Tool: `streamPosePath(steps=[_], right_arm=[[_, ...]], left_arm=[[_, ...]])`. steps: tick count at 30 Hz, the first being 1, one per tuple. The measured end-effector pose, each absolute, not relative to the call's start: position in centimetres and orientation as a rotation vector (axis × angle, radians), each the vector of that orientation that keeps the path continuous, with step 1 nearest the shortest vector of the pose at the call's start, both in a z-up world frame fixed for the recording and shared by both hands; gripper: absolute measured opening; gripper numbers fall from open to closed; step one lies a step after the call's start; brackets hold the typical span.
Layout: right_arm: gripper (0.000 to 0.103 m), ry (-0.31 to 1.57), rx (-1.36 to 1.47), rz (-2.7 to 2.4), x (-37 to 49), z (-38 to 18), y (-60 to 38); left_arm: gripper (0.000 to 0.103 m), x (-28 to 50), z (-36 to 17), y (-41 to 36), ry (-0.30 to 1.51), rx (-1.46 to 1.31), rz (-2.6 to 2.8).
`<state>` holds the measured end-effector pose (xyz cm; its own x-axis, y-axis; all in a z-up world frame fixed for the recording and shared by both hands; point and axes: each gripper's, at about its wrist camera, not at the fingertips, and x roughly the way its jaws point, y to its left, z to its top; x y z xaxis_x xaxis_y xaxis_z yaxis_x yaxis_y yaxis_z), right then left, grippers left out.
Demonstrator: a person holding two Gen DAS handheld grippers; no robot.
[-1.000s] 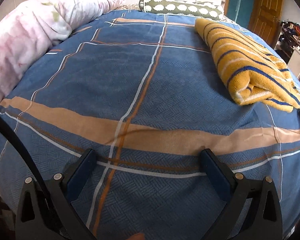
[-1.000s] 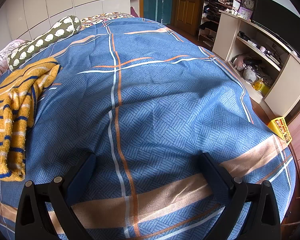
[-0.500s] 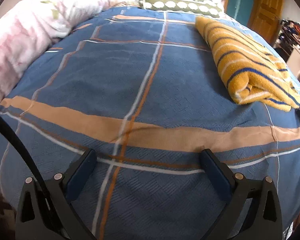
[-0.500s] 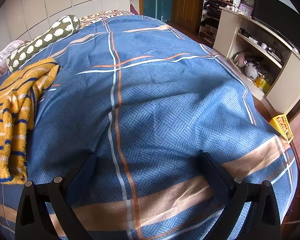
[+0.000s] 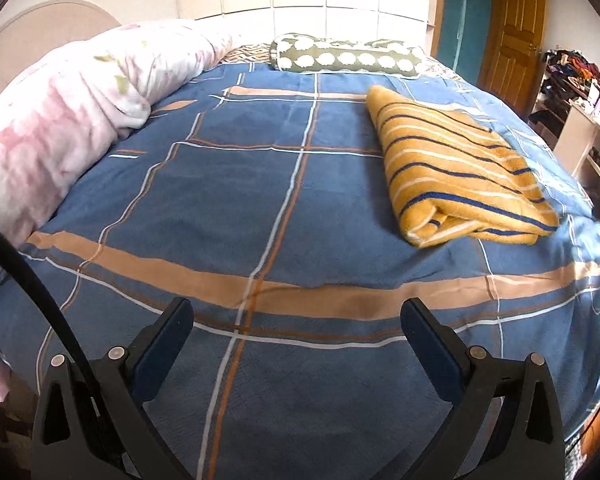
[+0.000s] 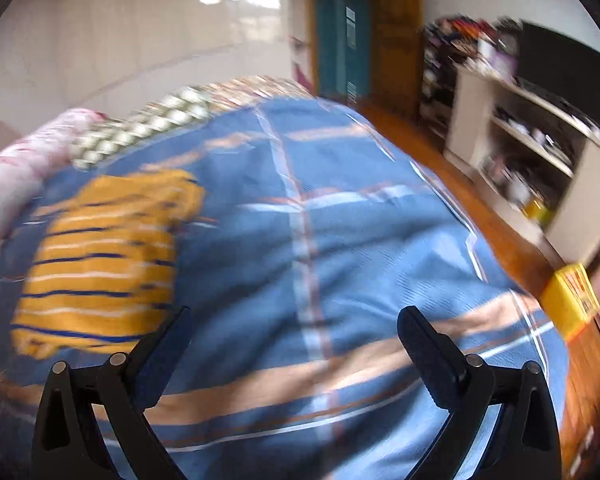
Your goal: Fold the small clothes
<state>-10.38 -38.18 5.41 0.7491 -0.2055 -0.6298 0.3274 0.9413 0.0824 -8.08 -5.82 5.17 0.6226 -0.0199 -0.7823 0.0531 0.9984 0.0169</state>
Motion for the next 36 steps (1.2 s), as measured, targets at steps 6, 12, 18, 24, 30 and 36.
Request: streamPosePath(steps=[6,12,18,24,30,36], right_arm=[[0.051,0.737,0.217,-0.033,-4.8,7.2,-32.9],[0.037,0.895,0.207,0.057,2.4,1.8,-28.3],[0.039,0.862,0.082,0.035,1.9,3.0,-26.9],[0.041,0.837,0.117,0.175,4.3,5.5,-23.0],[0.059,0.933,0.063,0.174,7.0,2.0,-20.0],[0.063,0.881,0.111,0.163,1.1,4.9,-22.9]], left_arm=[[0.103,-7.9,5.2,-6.1,0.924,0.051,-0.056],[0.103,-7.5,4.9,-5.2,0.955,0.036,-0.064],[0.103,-6.7,4.2,-4.0,0.980,0.007,-0.069],[0.103,-6.5,4.0,-3.1,0.984,-0.017,-0.060],[0.103,-6.9,4.3,-2.1,0.982,-0.022,-0.035],[0.103,-7.4,4.4,-2.3,0.983,-0.031,-0.046]])
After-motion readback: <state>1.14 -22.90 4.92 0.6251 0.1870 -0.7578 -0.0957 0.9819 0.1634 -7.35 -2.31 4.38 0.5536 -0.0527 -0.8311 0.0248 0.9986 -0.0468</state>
